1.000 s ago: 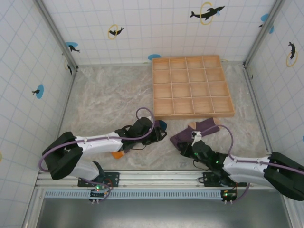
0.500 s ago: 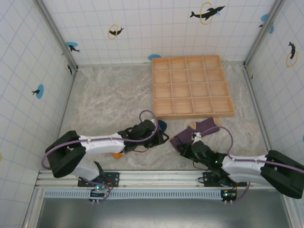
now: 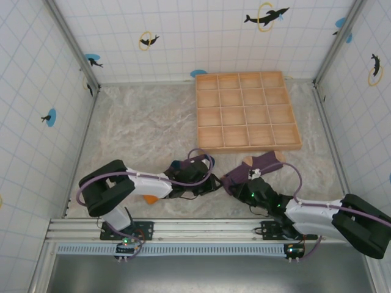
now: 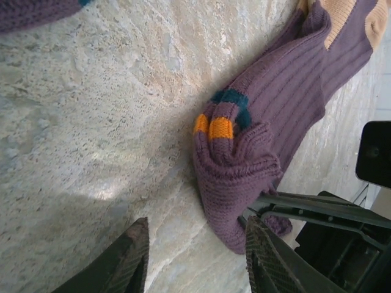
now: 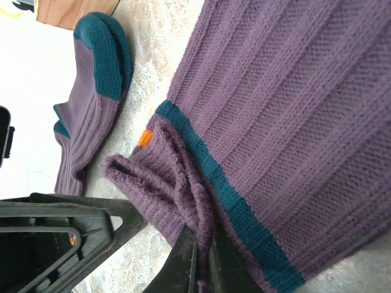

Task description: Roll the socks

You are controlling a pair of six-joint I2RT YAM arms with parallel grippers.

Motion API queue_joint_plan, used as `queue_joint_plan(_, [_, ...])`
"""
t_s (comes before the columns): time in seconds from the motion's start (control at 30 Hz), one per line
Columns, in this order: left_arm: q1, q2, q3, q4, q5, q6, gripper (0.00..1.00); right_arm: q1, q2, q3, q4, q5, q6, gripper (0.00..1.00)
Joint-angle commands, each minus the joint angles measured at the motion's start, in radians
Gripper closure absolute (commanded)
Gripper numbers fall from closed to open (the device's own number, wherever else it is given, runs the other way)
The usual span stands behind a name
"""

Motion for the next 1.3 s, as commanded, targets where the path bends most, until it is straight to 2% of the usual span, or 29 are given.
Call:
queue_joint_plan(0.0, [-0.007, 0.026, -0.015, 0.087, -0.014, -0.027, 0.57, -0.011, 0.034, -0.01, -0.119, -0.008, -0.012, 1.0])
queue_joint_plan(0.47, [-0.007, 0.125, -0.009, 0.147, -0.029, -0.054, 0.65, -0.04, 0.093, 0.016, -0.086, -0.053, -0.031, 1.0])
queue_joint_plan(0.77, [-0.005, 0.169, 0.024, 0.063, -0.075, -0.084, 0.7, -0.061, 0.095, 0.013, -0.055, -0.081, -0.048, 1.0])
queue_joint_plan(0.93, [-0.004, 0.169, 0.038, 0.006, -0.103, -0.081, 0.83, -0.074, 0.086, 0.011, -0.018, -0.107, -0.071, 1.0])
queue_joint_plan(1.07, [0.01, 0.15, 0.038, -0.049, -0.111, -0.07, 0.94, -0.078, 0.071, 0.029, -0.018, -0.124, -0.118, 0.88])
queue_joint_plan(1.13, [0.021, 0.13, 0.043, -0.094, -0.113, -0.052, 1.0, -0.078, 0.057, 0.056, -0.043, -0.129, -0.165, 0.77])
queue_joint_plan(1.27, [0.042, 0.072, 0.079, -0.244, -0.136, -0.002, 1.0, -0.078, 0.023, 0.126, -0.106, -0.143, -0.283, 0.55])
